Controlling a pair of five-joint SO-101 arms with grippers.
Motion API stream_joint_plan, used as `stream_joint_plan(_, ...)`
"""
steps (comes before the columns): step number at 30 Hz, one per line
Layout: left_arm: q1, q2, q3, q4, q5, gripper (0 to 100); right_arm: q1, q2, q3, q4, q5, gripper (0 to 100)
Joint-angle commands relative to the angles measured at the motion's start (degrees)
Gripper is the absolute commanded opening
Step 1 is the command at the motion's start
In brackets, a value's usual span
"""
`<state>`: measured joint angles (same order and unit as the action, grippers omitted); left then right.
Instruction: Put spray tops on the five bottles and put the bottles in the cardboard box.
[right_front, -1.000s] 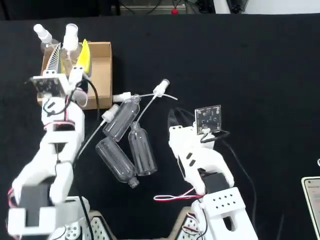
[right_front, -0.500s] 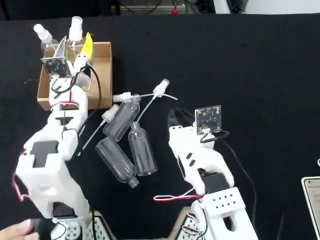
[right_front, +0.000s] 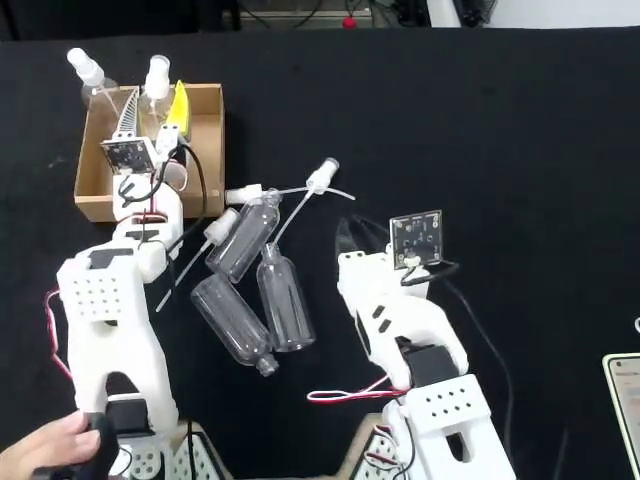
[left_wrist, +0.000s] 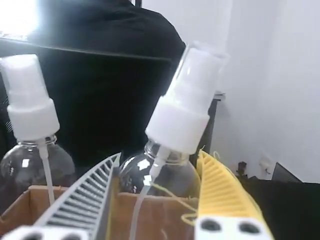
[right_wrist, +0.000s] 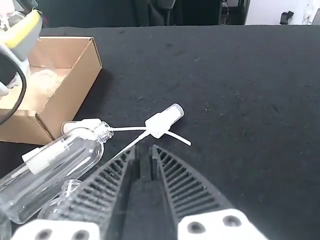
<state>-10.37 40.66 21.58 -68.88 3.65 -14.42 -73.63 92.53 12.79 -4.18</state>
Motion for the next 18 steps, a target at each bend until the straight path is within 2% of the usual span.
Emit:
stream_joint_plan(1, -0.13, -0.18, -4.0, -1.23, 0.44, 8, 0.44, 0.57, -0.57, -1.67, 0.44, 4.2)
stream_joint_plan(7, 0.4, -0.18, -5.32, -0.7, 0.44, 8, 0.44, 0.57, -0.57, -1.67, 0.44, 4.2)
stream_joint_plan(13, 2.86, -0.26, -10.77, 10.9, 0.53, 8, 0.44, 0.57, -0.57, -1.67, 0.44, 4.2)
stream_joint_plan(18, 4.26, -0.26, -12.44, 12.22, 0.53, 8, 0.44, 0.57, -0.57, -1.67, 0.44, 4.2)
